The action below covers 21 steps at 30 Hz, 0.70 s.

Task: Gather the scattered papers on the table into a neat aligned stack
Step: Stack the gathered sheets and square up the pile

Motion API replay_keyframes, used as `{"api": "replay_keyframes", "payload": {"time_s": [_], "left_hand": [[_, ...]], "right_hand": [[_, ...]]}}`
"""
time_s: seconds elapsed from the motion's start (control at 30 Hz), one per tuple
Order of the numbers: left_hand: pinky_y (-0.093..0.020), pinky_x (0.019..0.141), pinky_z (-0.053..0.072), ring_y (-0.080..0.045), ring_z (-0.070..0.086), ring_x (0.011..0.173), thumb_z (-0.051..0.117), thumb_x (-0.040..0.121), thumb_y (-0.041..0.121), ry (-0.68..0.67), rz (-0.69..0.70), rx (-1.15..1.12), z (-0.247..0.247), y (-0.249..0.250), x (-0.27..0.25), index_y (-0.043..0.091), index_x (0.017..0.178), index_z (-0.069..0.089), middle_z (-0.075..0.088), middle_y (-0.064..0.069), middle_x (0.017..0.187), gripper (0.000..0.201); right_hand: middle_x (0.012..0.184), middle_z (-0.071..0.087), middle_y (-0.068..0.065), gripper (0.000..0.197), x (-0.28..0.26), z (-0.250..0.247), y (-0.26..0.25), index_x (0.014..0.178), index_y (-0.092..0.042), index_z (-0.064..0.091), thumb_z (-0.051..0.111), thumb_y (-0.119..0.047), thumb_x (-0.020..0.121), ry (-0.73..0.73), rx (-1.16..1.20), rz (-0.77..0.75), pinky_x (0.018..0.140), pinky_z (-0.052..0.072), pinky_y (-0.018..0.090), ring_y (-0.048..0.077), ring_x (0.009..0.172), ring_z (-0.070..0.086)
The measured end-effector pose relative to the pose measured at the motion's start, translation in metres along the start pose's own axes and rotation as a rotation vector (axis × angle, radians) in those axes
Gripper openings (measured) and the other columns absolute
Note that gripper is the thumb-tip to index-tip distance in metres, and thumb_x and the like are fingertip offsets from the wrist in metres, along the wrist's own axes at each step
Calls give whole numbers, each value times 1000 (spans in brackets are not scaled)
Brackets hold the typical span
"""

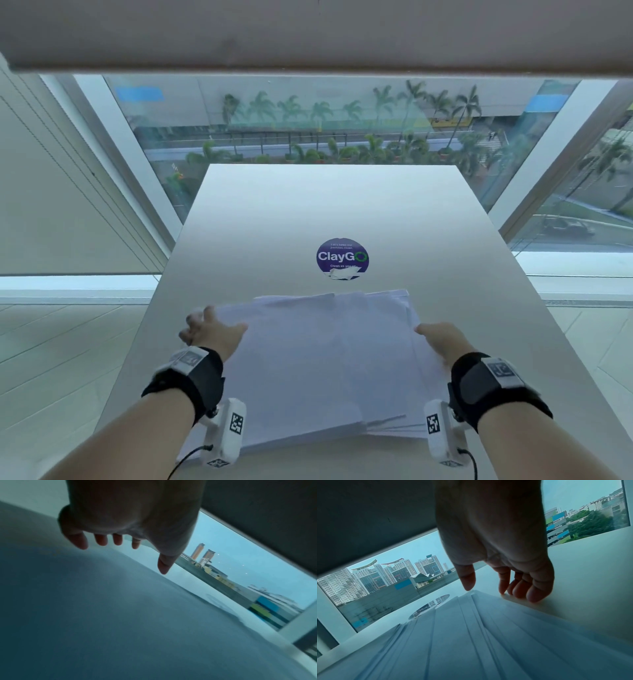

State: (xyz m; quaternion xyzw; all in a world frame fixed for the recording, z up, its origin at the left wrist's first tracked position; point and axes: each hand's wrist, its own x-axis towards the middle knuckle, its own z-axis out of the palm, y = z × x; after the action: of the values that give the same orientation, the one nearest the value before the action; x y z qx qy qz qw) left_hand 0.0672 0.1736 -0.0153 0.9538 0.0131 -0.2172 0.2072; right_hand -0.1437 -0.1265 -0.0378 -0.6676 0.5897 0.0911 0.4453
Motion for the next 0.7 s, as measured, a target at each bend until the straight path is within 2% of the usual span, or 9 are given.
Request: {"api": "replay_keyframes", "payload": {"time_s": [0.13,0.23,0.3,0.4,0.47,0.53,0.6,0.67,0.7], "left_hand": [[-44,108,26,-42,25,130,60,75,42,54,-190,-100,-17,-45,-2,11,143,23,23,-22,143,84],[-48,106,32,-44,32,129,60,79,33,2,-297,-160,-14,-61,-11,10,143,21,24,-22,143,78],[-46,100,38,-43,41,123,62,76,31,-33,-331,-240,-9,-63,-13,3,138,28,30,-25,140,76],[-44,91,44,-41,54,114,64,67,34,-112,-273,-352,-6,-50,-17,-10,123,50,53,-30,128,72],[-43,94,43,-39,55,112,62,81,26,-203,-230,-400,-4,-39,-20,-13,124,51,58,-26,125,59],[-38,97,39,-33,51,116,60,82,28,-237,-201,-412,-3,-31,-24,-8,129,49,56,-19,128,59],[-39,104,38,-35,45,123,57,68,42,-212,-204,-336,-2,-29,-26,1,130,50,50,-19,135,74],[-40,102,37,-37,42,122,51,62,46,-163,-228,-258,-1,-34,-24,5,130,50,47,-20,135,79],[-40,100,37,-37,41,121,50,62,46,-146,-237,-251,-1,-37,-22,6,129,50,46,-20,134,78]], "right_hand": [[117,61,19,43,-1,4,-3,110,1,60,57,-29,80,19,-19,43,99,46,46,36,109,55],[126,54,18,45,-14,8,-7,120,2,54,55,-27,85,43,-41,62,100,42,41,35,117,49],[125,54,17,49,-15,12,-7,125,1,51,56,-29,86,24,-27,67,97,41,39,34,116,49],[94,51,10,33,-18,18,-5,112,-6,54,55,-27,86,-58,73,61,72,41,32,25,81,49],[80,48,6,19,-19,19,-5,96,-8,52,55,-24,86,-85,107,72,55,36,29,21,62,41],[69,44,5,16,-20,19,-6,77,-8,49,55,-21,85,-75,130,75,50,33,29,20,55,37],[75,52,13,18,-21,17,-6,71,-9,50,55,-21,83,-57,141,69,61,41,35,25,63,45],[103,61,18,23,-20,13,-3,94,-4,60,56,-25,85,-38,114,44,87,46,41,29,92,57],[113,61,18,32,-23,11,-2,107,-1,60,56,-25,87,-26,111,41,93,44,40,31,103,57]]}}
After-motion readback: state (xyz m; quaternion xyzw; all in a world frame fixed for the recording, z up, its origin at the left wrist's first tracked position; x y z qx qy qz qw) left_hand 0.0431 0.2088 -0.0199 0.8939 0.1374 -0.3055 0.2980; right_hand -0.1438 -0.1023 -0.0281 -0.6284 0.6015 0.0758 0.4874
